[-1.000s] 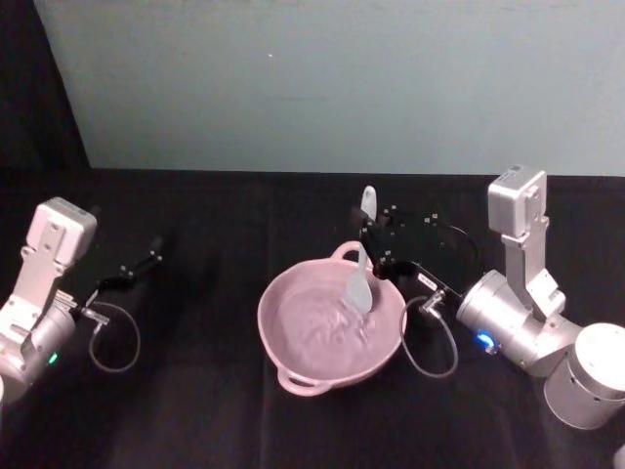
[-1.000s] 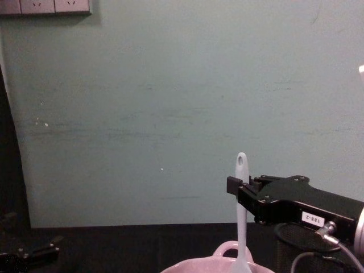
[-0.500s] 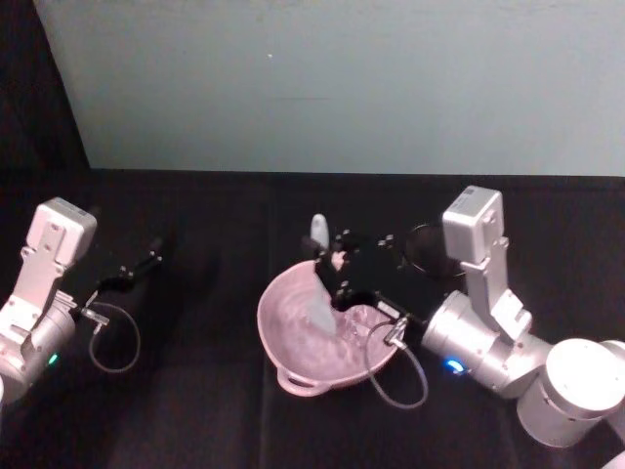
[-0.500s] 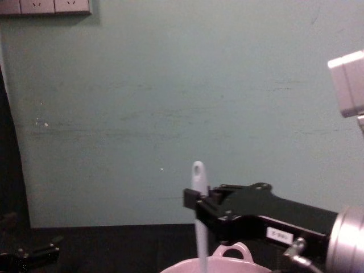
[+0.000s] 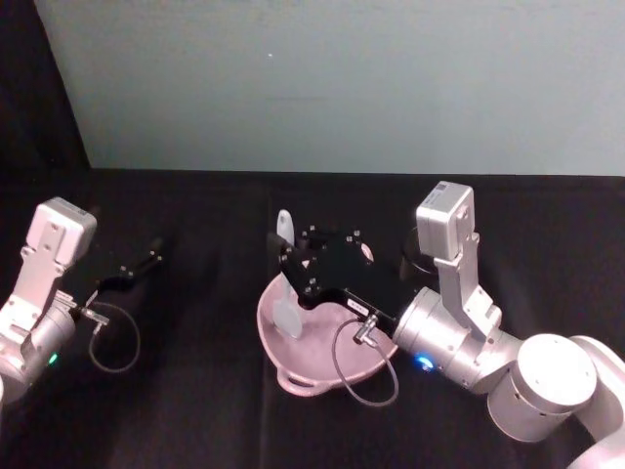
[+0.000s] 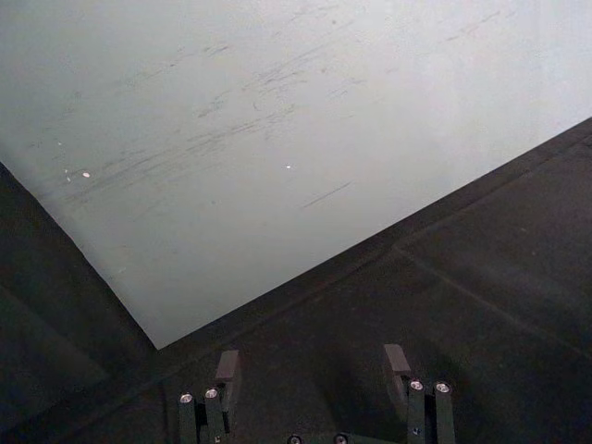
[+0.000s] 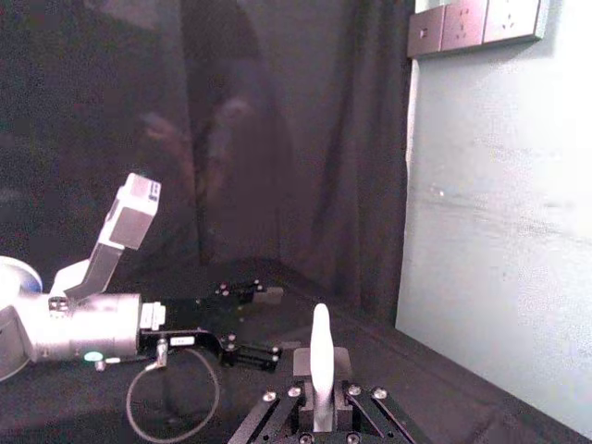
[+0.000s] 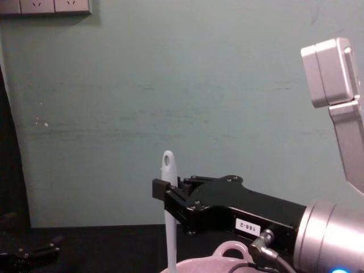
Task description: Use the one hand to pick up the spoon and stir the clear water in the bowl.
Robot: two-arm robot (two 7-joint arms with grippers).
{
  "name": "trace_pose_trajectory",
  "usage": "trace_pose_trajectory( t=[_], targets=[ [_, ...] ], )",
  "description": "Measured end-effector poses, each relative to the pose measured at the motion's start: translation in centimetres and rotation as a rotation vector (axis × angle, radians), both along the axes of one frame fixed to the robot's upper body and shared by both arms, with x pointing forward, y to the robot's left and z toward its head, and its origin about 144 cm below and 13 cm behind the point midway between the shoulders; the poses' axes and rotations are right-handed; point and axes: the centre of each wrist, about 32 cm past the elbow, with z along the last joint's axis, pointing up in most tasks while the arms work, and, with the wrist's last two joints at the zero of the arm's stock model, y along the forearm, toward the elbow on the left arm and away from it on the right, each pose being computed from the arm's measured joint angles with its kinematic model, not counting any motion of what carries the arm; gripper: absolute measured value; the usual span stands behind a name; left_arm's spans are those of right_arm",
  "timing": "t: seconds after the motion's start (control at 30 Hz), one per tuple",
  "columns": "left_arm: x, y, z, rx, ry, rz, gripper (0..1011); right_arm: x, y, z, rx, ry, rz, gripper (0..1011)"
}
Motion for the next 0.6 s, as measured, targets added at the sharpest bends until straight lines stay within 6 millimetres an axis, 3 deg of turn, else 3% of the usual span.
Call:
trace_pose_trajectory(
  t=[0.6],
  targets=[
    [0.0, 0.0, 0.0, 0.0, 0.0, 0.0, 1005, 2.4, -1.2, -1.4, 0.022, 0.014, -0.119, 114]
  ],
)
